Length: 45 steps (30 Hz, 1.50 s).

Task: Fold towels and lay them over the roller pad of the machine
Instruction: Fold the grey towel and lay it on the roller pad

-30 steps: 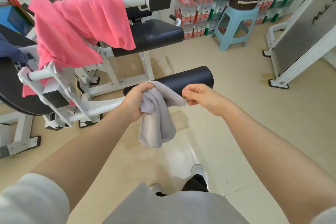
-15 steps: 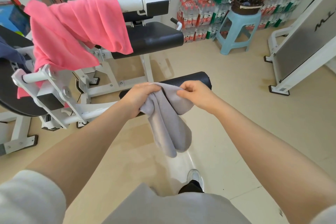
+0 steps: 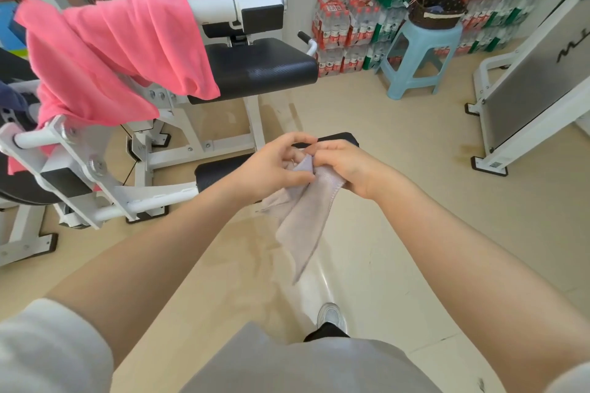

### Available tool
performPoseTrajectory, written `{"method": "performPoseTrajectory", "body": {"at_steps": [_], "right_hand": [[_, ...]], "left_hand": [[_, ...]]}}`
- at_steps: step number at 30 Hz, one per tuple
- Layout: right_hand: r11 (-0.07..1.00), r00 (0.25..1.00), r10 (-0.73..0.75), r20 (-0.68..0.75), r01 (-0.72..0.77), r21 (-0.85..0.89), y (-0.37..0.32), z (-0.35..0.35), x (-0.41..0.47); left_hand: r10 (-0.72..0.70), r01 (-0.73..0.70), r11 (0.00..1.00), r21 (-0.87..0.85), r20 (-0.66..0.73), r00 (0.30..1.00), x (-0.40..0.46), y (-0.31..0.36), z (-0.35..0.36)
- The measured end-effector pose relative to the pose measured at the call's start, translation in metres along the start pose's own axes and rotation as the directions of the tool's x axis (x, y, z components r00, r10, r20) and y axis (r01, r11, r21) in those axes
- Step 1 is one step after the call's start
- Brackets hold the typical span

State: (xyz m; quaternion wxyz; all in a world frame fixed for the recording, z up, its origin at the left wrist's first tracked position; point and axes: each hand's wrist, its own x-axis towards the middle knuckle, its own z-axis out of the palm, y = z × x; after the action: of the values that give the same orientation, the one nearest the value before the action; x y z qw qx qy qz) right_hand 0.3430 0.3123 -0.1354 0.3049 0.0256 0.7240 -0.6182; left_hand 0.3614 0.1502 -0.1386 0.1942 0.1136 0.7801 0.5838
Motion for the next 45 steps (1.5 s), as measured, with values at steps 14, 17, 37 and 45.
{"method": "performPoseTrajectory", "body": {"at_steps": [14, 17, 37, 45], "right_hand": [[0.973, 0.994, -0.058, -0.088, 0.076, 0.22, 0.003, -0.013, 0.004], [0.979, 0.986, -0.162, 0.032, 0.157, 0.127, 0.005, -0.013, -0.001], [0.744, 0.835, -0.469, -0.287, 0.199, -0.638, 0.013, -0.005, 0.009], [0.806, 0.791, -0.539, -0.289, 0.383, -0.452, 0.009, -0.009, 0.009]], "left_hand": [[-0.339, 0.037, 0.603, -0.797, -0.214, 0.916, 0.025, -0.009, 0.024], [-0.319, 0.002, 0.569, -0.822, -0.219, 0.922, 0.026, -0.004, 0.021], [-0.274, 0.147, 0.829, -0.539, -0.163, 0.948, 0.021, -0.003, 0.018], [-0.215, 0.027, 0.771, -0.636, -0.221, 0.951, 0.026, 0.002, 0.024]]}}
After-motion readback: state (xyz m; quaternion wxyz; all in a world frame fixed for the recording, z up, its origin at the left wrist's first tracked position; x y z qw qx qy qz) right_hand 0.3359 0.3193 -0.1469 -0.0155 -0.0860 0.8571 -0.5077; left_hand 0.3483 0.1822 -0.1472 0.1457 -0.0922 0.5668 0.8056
